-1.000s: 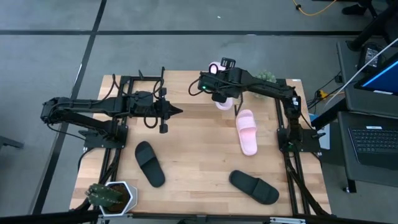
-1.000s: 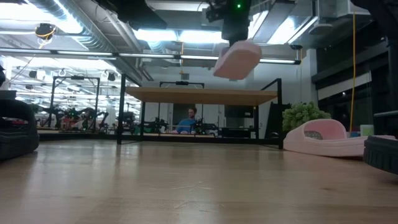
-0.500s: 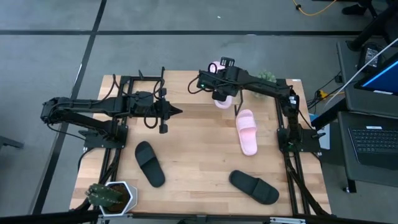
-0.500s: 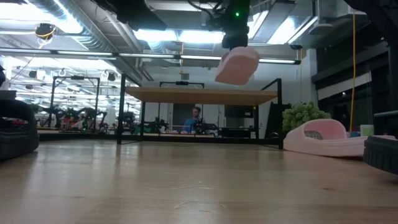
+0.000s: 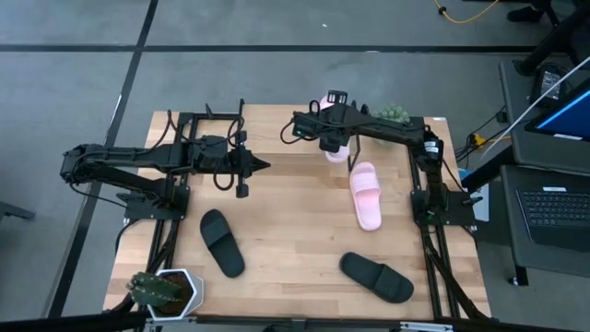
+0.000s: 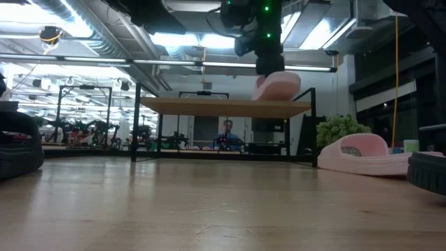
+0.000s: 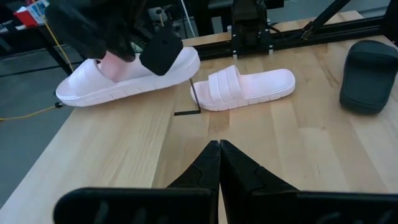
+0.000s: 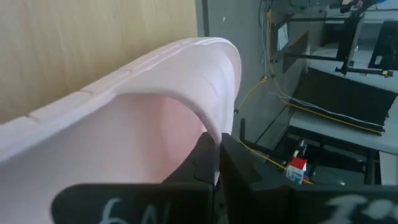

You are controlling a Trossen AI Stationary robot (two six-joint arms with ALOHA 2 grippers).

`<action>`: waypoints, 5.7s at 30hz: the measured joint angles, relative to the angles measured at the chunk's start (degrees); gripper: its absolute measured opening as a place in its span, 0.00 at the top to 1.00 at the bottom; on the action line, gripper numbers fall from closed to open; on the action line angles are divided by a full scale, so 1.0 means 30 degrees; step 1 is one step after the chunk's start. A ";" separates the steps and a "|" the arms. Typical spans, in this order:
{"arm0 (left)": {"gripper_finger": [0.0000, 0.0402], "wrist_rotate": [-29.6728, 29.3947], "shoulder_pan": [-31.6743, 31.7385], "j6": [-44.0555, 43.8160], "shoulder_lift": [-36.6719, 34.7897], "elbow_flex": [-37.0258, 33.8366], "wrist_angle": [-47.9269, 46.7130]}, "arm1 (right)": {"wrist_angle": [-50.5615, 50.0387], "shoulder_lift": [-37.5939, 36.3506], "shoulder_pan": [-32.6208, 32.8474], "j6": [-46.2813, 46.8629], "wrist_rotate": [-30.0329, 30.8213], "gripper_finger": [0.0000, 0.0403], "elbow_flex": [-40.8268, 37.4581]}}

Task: Pick and place slides into the shelf
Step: Put the left pink slide on the shelf, then put the pink slide on the shelf

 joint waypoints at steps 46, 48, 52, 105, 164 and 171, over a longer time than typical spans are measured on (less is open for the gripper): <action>1.00 -0.0003 0.0000 -0.0112 0.0000 0.0000 -0.0102 | -0.0289 -0.0019 -0.0144 -0.1245 -0.0002 0.98 -0.0234; 1.00 0.0003 0.0000 -0.0117 0.0000 0.0000 -0.0110 | -0.0253 -0.0026 -0.0144 -0.1235 0.0000 0.98 -0.0236; 1.00 -0.0004 0.0000 -0.0129 0.0000 0.0000 -0.0314 | -0.0254 -0.0026 -0.0144 -0.1143 -0.0003 0.98 -0.0239; 1.00 0.0003 -0.0007 -0.0383 0.0007 -0.0007 -0.0815 | 0.0576 -0.0048 -0.0069 -0.2382 0.0790 0.98 -0.1135; 1.00 0.0003 -0.0022 -0.0617 0.0007 -0.0007 -0.0794 | -0.0079 -0.0128 0.0527 -0.2711 0.0562 0.60 -0.0021; 1.00 0.0003 -0.0022 -0.0620 0.0006 -0.0007 -0.0794 | -0.2176 -0.0128 0.1571 -0.1174 -0.1158 0.60 0.1947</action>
